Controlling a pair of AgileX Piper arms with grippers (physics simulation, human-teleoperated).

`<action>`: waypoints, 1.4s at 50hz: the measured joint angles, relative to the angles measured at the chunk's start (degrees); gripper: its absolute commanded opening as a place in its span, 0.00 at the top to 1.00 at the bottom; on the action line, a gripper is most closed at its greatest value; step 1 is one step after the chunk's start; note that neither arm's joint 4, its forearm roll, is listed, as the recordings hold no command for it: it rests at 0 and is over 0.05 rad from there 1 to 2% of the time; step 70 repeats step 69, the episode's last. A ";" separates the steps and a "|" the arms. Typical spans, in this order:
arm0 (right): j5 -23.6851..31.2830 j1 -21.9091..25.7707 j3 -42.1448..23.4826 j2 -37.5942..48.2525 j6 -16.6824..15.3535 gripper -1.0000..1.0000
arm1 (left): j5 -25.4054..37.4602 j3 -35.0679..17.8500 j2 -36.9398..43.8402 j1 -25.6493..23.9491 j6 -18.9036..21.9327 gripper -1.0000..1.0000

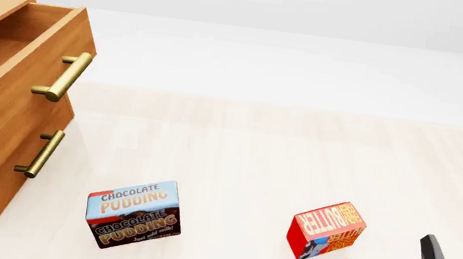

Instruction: Put the bowl in the top drawer of the cabinet.

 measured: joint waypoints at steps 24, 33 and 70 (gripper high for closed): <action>-0.24 0.23 0.01 0.00 0.16 0.00 | 5.09 -2.32 -4.53 -1.32 1.81 0.00; -0.33 0.30 0.01 0.00 0.20 0.00 | 6.53 -1.84 -6.92 -3.03 1.75 0.00; -0.56 0.51 0.01 0.00 0.24 0.00 | 9.13 4.33 -15.34 -14.04 -1.99 0.00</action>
